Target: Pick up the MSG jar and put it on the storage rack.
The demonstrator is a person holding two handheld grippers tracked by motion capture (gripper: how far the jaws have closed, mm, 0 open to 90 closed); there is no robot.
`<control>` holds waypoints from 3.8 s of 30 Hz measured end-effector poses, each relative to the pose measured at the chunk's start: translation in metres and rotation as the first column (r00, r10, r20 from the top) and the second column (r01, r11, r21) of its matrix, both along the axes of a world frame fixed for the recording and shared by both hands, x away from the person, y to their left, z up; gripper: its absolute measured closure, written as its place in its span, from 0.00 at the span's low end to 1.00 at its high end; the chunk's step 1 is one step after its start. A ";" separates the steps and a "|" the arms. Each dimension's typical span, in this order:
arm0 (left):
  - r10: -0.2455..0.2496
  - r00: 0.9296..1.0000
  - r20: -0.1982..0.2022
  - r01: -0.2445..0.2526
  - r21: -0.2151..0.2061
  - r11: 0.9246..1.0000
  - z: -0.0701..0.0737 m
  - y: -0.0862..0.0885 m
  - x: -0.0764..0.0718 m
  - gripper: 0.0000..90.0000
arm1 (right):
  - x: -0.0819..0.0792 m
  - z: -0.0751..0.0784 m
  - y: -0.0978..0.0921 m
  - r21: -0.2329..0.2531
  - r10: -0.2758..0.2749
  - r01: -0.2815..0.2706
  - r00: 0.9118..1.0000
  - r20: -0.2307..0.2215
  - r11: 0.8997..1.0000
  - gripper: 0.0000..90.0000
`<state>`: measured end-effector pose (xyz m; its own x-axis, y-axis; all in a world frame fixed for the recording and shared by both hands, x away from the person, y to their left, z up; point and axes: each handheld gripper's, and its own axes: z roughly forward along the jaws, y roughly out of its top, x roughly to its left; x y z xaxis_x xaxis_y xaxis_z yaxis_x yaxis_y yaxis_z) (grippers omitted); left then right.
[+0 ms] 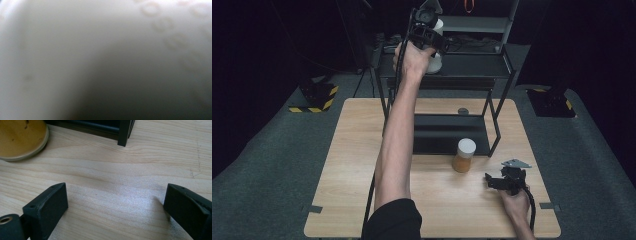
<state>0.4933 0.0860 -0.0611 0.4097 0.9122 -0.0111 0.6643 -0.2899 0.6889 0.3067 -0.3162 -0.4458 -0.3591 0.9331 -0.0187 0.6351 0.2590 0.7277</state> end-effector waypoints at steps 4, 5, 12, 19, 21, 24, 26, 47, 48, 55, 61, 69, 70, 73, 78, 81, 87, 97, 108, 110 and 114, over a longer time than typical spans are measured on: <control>-0.001 1.000 -0.003 0.001 0.000 1.000 -0.002 -0.002 0.004 0.34 | 0.000 0.000 0.000 0.000 -0.001 0.001 1.000 0.000 1.000 0.05; 0.001 1.000 -0.005 -0.001 0.004 1.000 -0.002 -0.003 0.005 0.34 | 0.000 0.000 0.000 0.000 -0.001 0.001 1.000 0.000 1.000 0.05; 0.013 1.000 -0.013 -0.012 0.007 1.000 -0.007 -0.004 0.011 0.34 | 0.000 0.000 0.000 0.000 -0.002 0.002 1.000 -0.001 1.000 0.05; 0.007 1.000 0.002 -0.007 0.011 1.000 -0.010 -0.004 0.010 0.34 | 0.000 0.000 0.000 -0.001 -0.001 0.001 1.000 -0.001 1.000 0.05; 0.006 1.000 0.009 -0.006 0.003 1.000 -0.012 -0.002 0.008 0.33 | 0.000 0.000 0.000 -0.001 -0.001 0.001 1.000 -0.001 1.000 0.05; -0.001 1.000 0.018 0.001 0.001 1.000 -0.014 0.000 0.007 0.33 | 0.000 0.000 0.000 -0.001 -0.002 0.002 1.000 -0.001 1.000 0.05; -0.002 1.000 0.025 0.002 0.002 1.000 -0.015 0.000 0.005 0.33 | 0.000 0.000 0.000 -0.001 -0.001 0.001 1.000 -0.001 1.000 0.05; 0.028 0.993 0.118 -0.024 -0.032 0.999 -0.031 0.008 -0.015 0.02 | 0.000 0.000 0.001 0.003 -0.004 0.004 1.000 -0.003 1.000 0.05; 0.024 0.992 0.122 -0.020 -0.031 0.999 -0.031 0.009 -0.017 0.01 | 0.000 0.000 0.001 0.003 -0.004 0.004 1.000 -0.003 1.000 0.05; 0.002 0.990 0.141 0.006 -0.059 0.998 -0.033 0.022 -0.030 0.00 | 0.000 0.000 0.001 0.003 -0.005 0.005 1.000 -0.003 1.000 0.05; -0.032 0.988 0.150 0.042 -0.064 0.997 -0.035 0.033 -0.046 0.00 | 0.000 0.000 0.001 0.003 -0.005 0.005 1.000 -0.003 1.000 0.05; -0.040 0.982 0.182 0.051 -0.060 0.997 -0.040 0.042 -0.068 0.01 | 0.000 0.000 0.001 0.002 -0.006 0.006 1.000 -0.003 1.000 0.05; -0.046 0.982 0.183 0.057 -0.057 0.997 -0.043 0.044 -0.072 0.01 | 0.000 0.000 0.001 0.002 -0.006 0.006 1.000 -0.003 1.000 0.05; -0.054 0.980 0.189 0.065 -0.053 0.996 -0.048 0.046 -0.079 0.01 | 0.000 0.000 0.001 0.002 -0.005 0.005 1.000 -0.003 1.000 0.05; -0.041 0.976 0.213 0.047 -0.024 0.999 -0.066 0.051 -0.096 0.02 | 0.000 0.000 0.001 0.003 -0.006 0.006 1.000 -0.002 1.000 0.05; -0.042 0.974 0.223 0.047 -0.016 0.999 -0.074 0.054 -0.102 0.02 | 0.000 0.000 0.001 0.002 -0.006 0.006 1.000 -0.003 1.000 0.05; -0.057 0.972 0.227 0.062 -0.015 0.998 -0.093 0.062 -0.115 0.02 | 0.000 0.000 0.001 0.002 -0.007 0.007 1.000 -0.002 1.000 0.05; -0.067 0.974 0.214 0.070 -0.006 0.998 -0.136 0.068 -0.130 0.02 | 0.000 0.000 0.001 0.002 -0.006 0.006 1.000 -0.002 1.000 0.05; -0.117 0.970 0.211 0.113 0.029 0.993 -0.172 0.065 -0.143 0.02 | 0.000 0.000 0.001 0.001 -0.006 0.006 1.000 -0.002 1.000 0.05; -0.126 0.970 0.210 0.121 0.034 0.992 -0.178 0.063 -0.146 0.02 | 0.000 0.000 0.001 0.001 -0.006 0.006 1.000 -0.002 1.000 0.05; -0.134 0.969 0.208 0.130 0.033 0.991 -0.188 0.063 -0.150 0.02 | 0.000 0.000 0.001 0.001 -0.006 0.006 1.000 -0.002 1.000 0.05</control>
<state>0.3432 0.1495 -0.2491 0.5177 0.8492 0.1042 0.4611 -0.3795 0.8021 0.3069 -0.3152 -0.4455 -0.3540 0.9351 -0.0169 0.6380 0.2546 0.7267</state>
